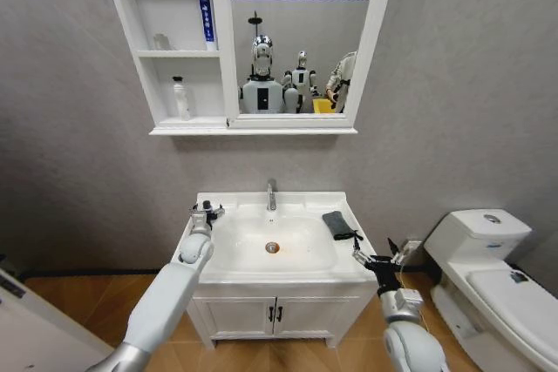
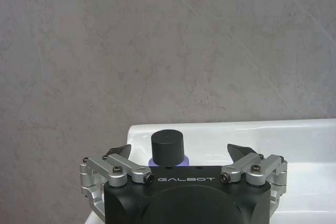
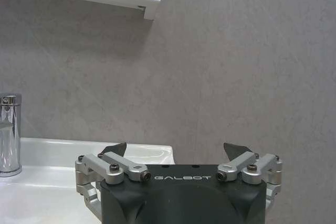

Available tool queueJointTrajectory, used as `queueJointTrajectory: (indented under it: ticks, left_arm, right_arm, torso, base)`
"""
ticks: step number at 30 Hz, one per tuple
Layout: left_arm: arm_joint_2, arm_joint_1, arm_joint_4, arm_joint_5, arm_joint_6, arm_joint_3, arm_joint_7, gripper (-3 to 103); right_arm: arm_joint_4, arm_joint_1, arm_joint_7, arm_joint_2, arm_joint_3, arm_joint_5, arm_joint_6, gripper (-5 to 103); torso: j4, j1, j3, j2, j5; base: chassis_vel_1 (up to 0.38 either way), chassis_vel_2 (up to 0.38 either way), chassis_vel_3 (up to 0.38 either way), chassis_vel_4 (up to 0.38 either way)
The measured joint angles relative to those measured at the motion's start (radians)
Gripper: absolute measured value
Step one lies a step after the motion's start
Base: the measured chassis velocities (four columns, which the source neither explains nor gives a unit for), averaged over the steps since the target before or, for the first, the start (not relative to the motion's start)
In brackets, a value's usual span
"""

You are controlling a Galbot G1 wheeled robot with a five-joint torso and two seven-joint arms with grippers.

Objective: Move facial cleanser and shampoo from washbasin to cabinet, then wipe washbasin with towel.

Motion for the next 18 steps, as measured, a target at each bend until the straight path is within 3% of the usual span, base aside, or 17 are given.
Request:
queueJointTrajectory:
  ticks: [6, 18]
  left_arm:
    - [-0.020, -0.011, 0.064, 0.032, -0.059, -0.010, 0.016, 100]
    - [-0.014, -0.013, 0.097, 0.034, -0.073, -0.020, 0.020, 100]
  right_arm:
    - [-0.009, -0.001, 0.000, -0.004, 0.002, 0.000, 0.000, 100]
    - [-0.016, 0.004, 0.000, 0.002, -0.010, -0.007, 0.001, 100]
  torso:
    - [0.0001, 0.000, 0.000, 0.000, 0.0000]
    - [0.0002, 0.000, 0.000, 0.000, 0.0000]
  base:
    - [0.000, 0.000, 0.000, 0.000]
    - [0.000, 0.000, 0.000, 0.000]
